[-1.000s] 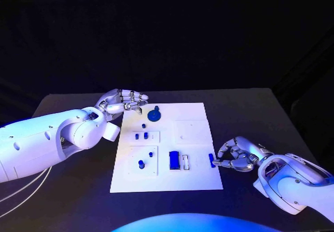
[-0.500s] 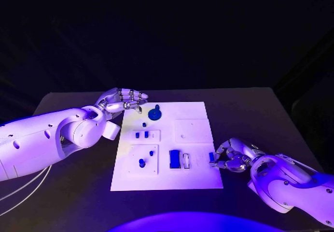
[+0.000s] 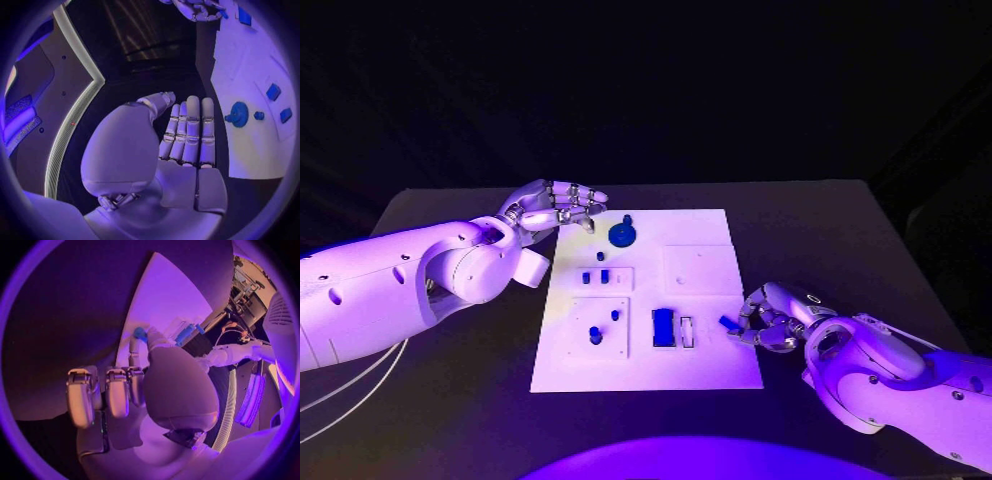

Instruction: Assemble the parts on the task board

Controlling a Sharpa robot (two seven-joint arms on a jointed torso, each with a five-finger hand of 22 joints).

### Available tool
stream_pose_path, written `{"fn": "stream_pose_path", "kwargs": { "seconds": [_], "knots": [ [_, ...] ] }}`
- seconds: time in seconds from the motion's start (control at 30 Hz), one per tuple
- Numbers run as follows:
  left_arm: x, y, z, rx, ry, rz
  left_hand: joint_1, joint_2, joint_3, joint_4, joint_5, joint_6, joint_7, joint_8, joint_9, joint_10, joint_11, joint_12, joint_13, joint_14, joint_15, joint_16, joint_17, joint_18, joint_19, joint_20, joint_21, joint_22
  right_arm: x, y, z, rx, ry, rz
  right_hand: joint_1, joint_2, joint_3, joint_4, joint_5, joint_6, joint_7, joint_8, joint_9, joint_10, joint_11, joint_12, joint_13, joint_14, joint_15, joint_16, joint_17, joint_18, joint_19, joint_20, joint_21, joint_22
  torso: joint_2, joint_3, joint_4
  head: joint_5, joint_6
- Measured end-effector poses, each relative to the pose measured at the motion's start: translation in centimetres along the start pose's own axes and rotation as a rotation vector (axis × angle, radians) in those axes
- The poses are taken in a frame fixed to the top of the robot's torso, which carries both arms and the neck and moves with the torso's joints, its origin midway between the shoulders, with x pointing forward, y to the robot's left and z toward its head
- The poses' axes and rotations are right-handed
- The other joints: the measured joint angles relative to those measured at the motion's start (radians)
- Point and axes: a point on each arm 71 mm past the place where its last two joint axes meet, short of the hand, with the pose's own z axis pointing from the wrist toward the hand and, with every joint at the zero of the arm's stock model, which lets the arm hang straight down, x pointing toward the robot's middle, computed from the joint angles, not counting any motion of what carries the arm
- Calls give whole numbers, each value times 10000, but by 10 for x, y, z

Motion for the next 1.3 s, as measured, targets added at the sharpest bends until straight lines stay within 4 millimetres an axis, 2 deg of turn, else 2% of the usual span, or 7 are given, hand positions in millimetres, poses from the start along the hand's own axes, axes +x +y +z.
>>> {"fn": "stream_pose_path", "kwargs": {
  "seconds": [0.07,0.17,0.47,0.87,1.13,1.2,1.3],
  "knots": [
    [0,0,0,-2,-1,0,-10,10,0,0,0,0,0,0,0,0,0,0,0,0,0,0,0,0,0,0,0,0,0,2,1,-51,-4,-166,381,-26,360,-47,-51,-5,-5,-2,70,22,-21,0,0,0,0,0,4,0,0,0,0,0,-1,-5,0,1,-5],
    [0,0,0,-6,2,-2,-12,12,0,0,0,0,0,0,1,0,0,0,-2,0,0,0,0,-1,0,0,0,0,0,7,1,-205,7,-426,951,-246,1239,-16,698,2,-74,-267,203,-13,-55,0,0,0,-72,0,7,0,0,-71,0,-1,-9,-10,1,2,-15],
    [0,0,-1,-10,-2,-4,-12,12,0,0,0,0,0,0,1,0,0,42,-10,0,0,0,0,0,0,0,0,0,1,11,0,-192,-25,-742,913,-569,2091,805,2031,168,-59,0,-254,-13,-55,0,0,0,-71,0,6,0,0,-70,0,-2,-15,-12,1,2,-10],
    [0,0,-1,-15,-3,-6,32,55,0,0,0,0,0,0,1,0,0,42,-10,0,0,0,0,0,0,0,0,0,0,13,-8,312,128,58,-209,-836,3314,20,3056,-14,-130,341,-46,23,-92,170,0,0,-71,0,5,0,0,-70,0,-2,-15,-9,-6,-6,20],
    [1,0,-1,-11,18,-12,32,55,0,0,0,0,0,0,-7,0,0,42,-9,0,0,0,0,0,0,0,0,0,2,25,-7,703,514,1608,-578,-883,3478,-67,3175,-44,-102,417,74,-6,-120,170,0,0,-71,0,4,0,0,-69,0,6,-14,-8,-6,-31,27],
    [1,0,-1,-9,29,-16,32,54,0,0,0,0,0,0,-7,0,0,42,-9,0,0,0,0,0,0,0,0,0,5,29,-6,823,709,2011,-781,-901,3848,-436,3225,-55,-91,417,76,-6,-120,170,0,-1,-71,0,3,0,0,-69,0,6,-9,-6,-4,-26,23],
    [1,0,-1,-8,37,-18,32,54,0,0,0,0,0,0,-7,0,0,42,-9,0,0,0,0,0,0,0,0,0,9,33,-3,1006,952,2510,-929,-917,3850,-438,3424,-96,-121,417,77,-6,-120,170,0,-1,-71,0,3,0,0,-69,0,5,-5,-6,-3,-22,16]
  ]
}}
